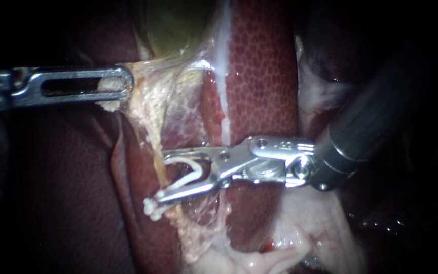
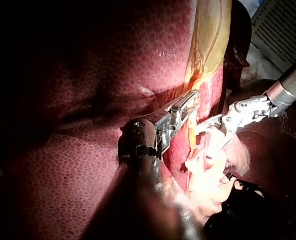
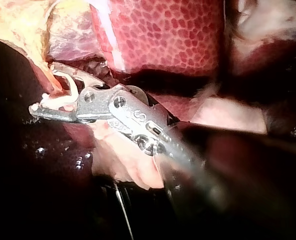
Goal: Clipping third clip left tube
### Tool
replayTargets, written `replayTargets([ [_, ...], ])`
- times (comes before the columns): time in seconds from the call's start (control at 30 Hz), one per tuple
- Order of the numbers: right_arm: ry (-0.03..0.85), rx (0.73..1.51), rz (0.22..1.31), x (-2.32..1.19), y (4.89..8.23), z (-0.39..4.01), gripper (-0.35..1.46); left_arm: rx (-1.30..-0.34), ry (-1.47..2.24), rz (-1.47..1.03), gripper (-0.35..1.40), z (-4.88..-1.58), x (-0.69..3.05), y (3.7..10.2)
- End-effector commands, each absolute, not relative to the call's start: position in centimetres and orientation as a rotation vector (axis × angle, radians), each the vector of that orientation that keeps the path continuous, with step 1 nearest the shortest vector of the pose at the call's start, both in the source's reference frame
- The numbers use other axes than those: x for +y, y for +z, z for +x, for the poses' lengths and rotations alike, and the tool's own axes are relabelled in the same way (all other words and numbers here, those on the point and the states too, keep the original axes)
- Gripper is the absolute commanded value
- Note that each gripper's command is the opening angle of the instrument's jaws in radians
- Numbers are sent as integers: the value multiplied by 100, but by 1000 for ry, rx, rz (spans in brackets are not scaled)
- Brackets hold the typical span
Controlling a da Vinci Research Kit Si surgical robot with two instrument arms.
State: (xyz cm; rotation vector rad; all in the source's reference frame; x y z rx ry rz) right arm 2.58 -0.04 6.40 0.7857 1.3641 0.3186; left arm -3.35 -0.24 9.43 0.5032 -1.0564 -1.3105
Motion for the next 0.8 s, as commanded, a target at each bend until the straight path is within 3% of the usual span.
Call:
replayTargets([
  [0.03, 317, 1367, 789, -6, 640, 260, 58, -1056, -1312, 503, -16, -335, -24, 943],
  [0.8, 331, 1395, 838, -3, 638, 294, 57, -1056, -1313, 500, -16, -339, -24, 945],
])
